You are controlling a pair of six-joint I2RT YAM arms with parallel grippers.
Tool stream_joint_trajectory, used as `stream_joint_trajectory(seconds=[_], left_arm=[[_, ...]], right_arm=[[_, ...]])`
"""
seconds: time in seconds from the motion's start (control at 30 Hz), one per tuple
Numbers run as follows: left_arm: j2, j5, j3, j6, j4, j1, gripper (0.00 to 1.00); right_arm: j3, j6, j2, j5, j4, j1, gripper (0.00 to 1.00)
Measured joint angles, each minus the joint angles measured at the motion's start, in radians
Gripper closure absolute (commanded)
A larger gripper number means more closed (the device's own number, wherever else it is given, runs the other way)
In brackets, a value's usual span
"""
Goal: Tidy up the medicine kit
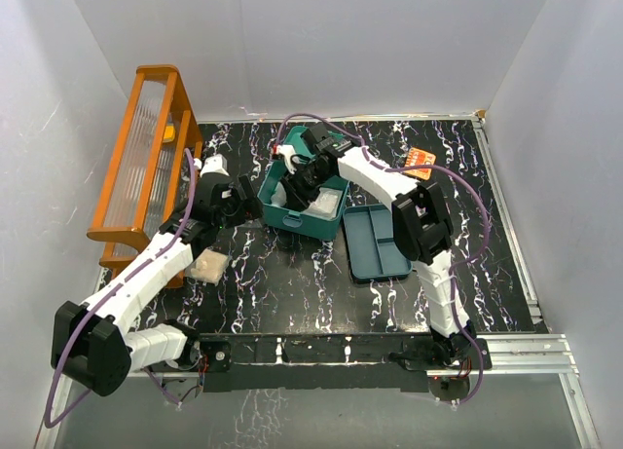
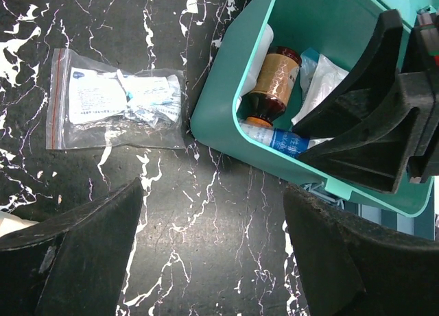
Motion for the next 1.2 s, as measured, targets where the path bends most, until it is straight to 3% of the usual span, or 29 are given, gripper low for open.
stream_joint_trajectory(seconds=[0.23,0.5,0.77,1.2], left_arm=[[0.011,-0.001,0.0,0.001,0.011,0.0,0.18],[0.01,-0.016,0.0,0.004,0.011,0.0,0.16],[-0.009,-0.035,0.003,0.014,0.006,0.0,0.14],[-0.084,-0.101,0.027,0.013,-0.016,0.002,0.17]], right_arm=[[0.005,-0.01,0.018,-0.013,-0.013,0.0,0.7],[-0.024,0.044,0.019,0.05,0.056,0.019,0.64],[-0.07,0.138,-0.006,0.151,0.176,0.028,0.43],[-0.137,0.282,-0.253,0.32,0.263,0.027,0.45]])
